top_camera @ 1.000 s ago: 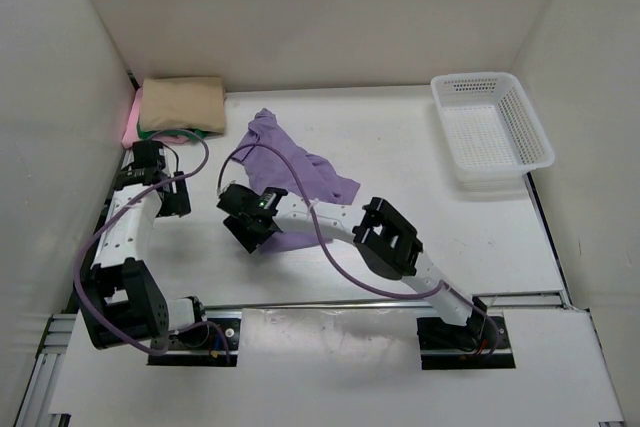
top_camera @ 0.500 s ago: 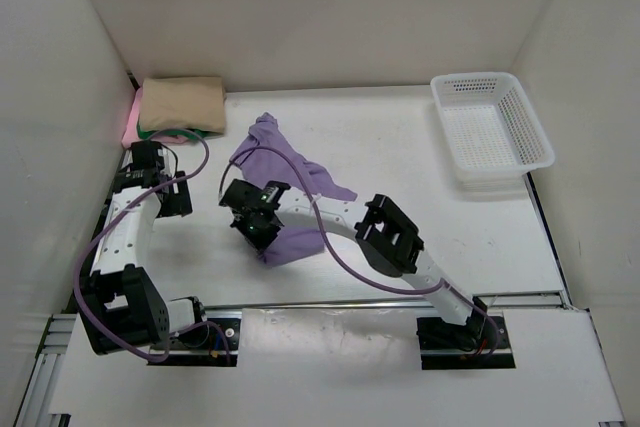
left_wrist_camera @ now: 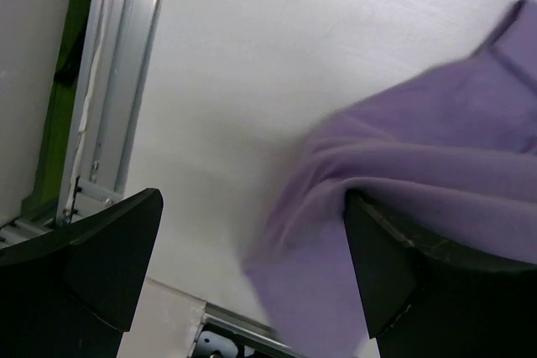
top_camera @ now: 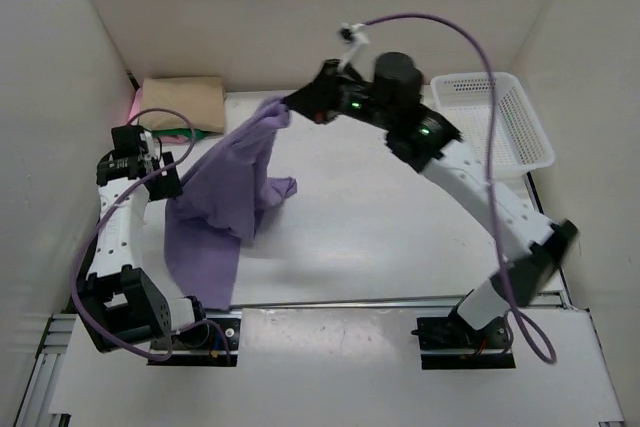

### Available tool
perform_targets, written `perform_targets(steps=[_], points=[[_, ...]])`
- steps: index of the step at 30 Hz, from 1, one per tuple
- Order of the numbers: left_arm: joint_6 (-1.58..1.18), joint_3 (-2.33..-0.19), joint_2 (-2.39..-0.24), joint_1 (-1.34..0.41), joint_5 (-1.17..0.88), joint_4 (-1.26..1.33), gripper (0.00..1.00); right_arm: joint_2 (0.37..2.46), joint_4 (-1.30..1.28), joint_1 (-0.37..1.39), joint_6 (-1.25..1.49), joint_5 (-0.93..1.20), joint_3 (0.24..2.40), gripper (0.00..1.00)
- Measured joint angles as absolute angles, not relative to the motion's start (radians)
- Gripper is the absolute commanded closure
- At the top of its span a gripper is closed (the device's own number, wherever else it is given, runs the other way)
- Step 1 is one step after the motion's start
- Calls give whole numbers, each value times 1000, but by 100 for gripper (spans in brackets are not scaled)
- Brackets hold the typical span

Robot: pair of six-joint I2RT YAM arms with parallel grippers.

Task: Fold and stack the t-shirts
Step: Flatten out the tshirt

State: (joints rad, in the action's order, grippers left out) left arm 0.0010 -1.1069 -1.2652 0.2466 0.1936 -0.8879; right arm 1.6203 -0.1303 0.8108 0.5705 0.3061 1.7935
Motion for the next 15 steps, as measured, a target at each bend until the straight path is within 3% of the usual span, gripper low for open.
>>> perform_targets(steps=[5,9,13,15], points=[[0,-1180,-1284,215,128,-898,0,1323,-118,714,538,243,1362,100],[0,-1191,-1291,143,73,-953,0,1209,-177,628,530,189,978,99],[0,-1153,-1281,-16,98,-971,0,1133,-249,395,558,156,663,97],[1,-1071,-1265,-93,139,-961,0,1145,-278,198,575,186,574,97]])
